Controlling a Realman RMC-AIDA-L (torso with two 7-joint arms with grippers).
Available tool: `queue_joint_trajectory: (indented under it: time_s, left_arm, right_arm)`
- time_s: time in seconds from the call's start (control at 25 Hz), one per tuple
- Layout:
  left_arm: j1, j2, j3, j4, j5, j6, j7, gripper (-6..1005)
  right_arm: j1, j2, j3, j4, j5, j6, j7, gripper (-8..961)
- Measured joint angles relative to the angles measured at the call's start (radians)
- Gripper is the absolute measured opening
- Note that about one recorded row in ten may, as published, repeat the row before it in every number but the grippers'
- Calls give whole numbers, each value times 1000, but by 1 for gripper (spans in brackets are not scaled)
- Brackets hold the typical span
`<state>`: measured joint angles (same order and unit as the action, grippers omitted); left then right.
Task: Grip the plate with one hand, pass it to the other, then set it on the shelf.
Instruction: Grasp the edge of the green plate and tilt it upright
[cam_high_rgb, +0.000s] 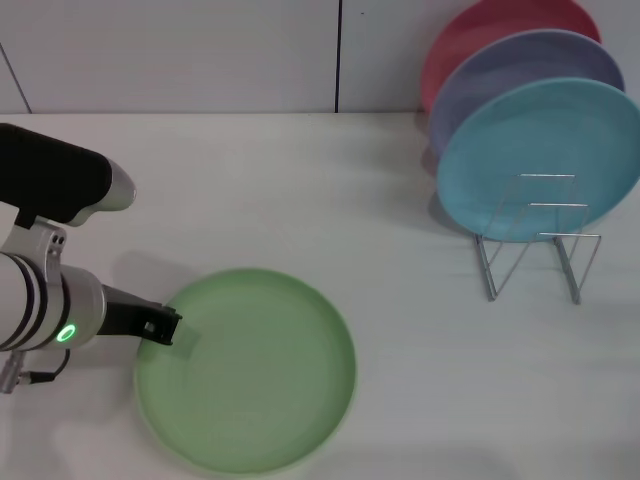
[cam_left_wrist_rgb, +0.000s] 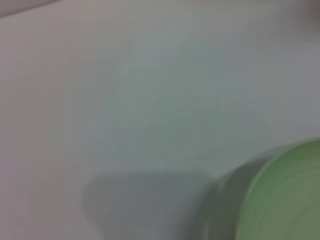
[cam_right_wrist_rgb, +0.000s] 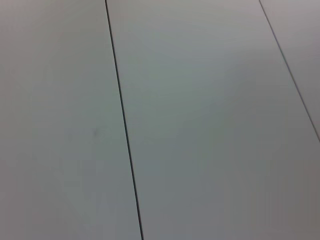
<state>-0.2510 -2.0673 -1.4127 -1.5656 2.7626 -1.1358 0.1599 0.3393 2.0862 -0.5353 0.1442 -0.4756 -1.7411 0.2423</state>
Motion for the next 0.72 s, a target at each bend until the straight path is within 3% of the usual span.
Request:
queue_joint_trajectory:
  time_s: [0.72]
  left_arm:
    - [6,4,-9,-147,-1,2,33,32]
  right_arm:
    - [0,-3,0,-4,-46,-49,36,741]
